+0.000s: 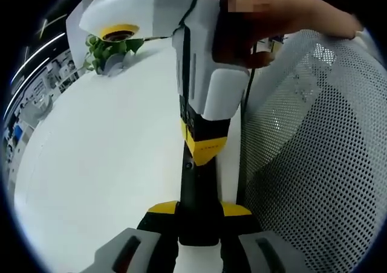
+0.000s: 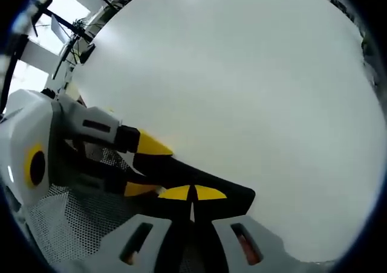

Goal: Press the specified remote control buttons in sequence, fully releasing each button before pressing the next.

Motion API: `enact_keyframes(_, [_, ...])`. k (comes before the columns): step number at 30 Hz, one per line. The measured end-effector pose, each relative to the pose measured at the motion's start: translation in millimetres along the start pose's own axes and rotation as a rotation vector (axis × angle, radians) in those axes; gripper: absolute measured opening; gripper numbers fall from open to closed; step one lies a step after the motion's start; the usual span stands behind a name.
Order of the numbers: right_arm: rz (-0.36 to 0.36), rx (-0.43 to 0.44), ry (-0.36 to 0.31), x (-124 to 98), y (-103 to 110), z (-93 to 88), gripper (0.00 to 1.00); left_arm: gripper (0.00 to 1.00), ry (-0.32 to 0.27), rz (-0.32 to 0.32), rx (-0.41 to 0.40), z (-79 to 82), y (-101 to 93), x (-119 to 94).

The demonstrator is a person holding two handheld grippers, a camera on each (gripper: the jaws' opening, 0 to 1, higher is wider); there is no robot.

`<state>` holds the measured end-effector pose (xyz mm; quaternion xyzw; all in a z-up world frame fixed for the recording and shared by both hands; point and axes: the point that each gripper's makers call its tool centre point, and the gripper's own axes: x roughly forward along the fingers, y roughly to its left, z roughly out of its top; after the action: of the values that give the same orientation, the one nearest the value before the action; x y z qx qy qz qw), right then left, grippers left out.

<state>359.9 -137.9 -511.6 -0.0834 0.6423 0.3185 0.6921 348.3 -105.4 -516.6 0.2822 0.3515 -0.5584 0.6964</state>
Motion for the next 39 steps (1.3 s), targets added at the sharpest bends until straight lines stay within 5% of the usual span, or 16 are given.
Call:
enact_keyframes(15, [-0.141, -0.191, 0.020, 0, 4, -0.5, 0.00, 0.25, 0.003, 0.000, -0.010, -0.3, 0.3, 0])
enact_keyframes(22, [-0.102, -0.143, -0.003, 1, -1, 2.3, 0.00, 0.25, 0.003, 0.003, -0.011, -0.3, 0.3, 0])
enact_keyframes(26, [-0.025, -0.021, -0.017, 0, 0, 1.3, 0.00, 0.24, 0.000, 0.004, -0.010, -0.5, 0.5, 0])
enact_keyframes(39, [-0.025, -0.009, -0.052, -11, -1, 2.0, 0.00, 0.24, 0.007, 0.014, -0.030, -0.7, 5.2, -1])
